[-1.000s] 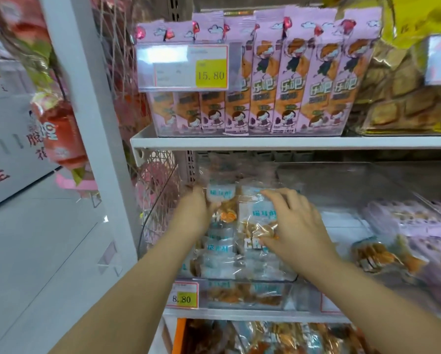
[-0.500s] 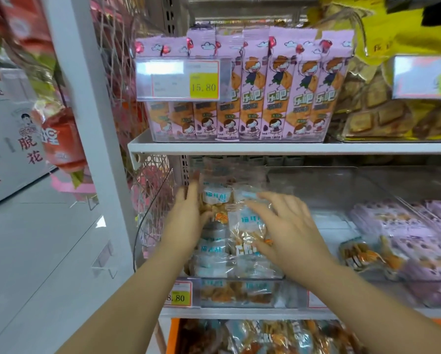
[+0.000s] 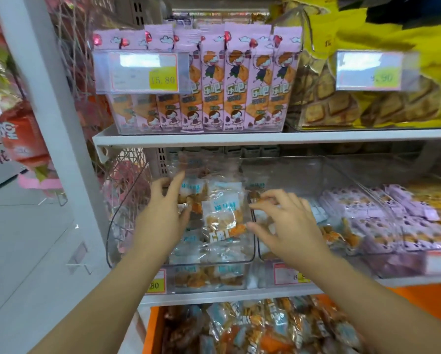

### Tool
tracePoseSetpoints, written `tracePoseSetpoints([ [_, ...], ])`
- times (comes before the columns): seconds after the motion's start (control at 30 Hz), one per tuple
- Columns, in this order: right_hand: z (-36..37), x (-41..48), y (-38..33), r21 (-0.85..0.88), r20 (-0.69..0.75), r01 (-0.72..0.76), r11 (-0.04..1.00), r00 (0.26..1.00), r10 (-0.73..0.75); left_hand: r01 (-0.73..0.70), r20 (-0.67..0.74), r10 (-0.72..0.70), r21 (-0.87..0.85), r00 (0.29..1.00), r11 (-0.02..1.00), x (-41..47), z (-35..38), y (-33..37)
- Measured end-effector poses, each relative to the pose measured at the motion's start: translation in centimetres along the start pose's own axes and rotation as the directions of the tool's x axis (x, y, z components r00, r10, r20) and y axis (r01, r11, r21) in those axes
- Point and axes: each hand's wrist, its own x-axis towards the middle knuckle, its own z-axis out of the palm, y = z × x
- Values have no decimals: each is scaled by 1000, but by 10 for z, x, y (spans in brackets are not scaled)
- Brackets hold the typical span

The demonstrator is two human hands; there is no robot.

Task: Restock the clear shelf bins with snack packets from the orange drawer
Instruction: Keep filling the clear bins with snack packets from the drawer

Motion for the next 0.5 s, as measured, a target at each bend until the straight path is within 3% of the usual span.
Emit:
tracePoseSetpoints([
  [0.07, -11, -2, 28, 11, 84, -198, 980, 977, 196, -49, -55, 47, -45, 997, 998, -14, -1, 12],
  [0.13, -18, 1, 56, -97, 226, -350, 932, 904, 363, -80, -63, 74, -105, 995, 991, -25, 1, 24],
  [0.23, -17, 5, 93, -376, 438, -333, 865, 759, 482, -147, -52, 140, -155, 989, 977, -35, 9, 39],
  [0.37, -9, 2, 119, -400, 664, -294, 868, 560, 495, -155, -21, 154, -145, 988, 977, -38, 16, 56],
  [0.5, -4, -2, 120, -378, 667, -203, 903, 617, 418, -151, 17, 154, -121, 988, 981, -35, 15, 62],
])
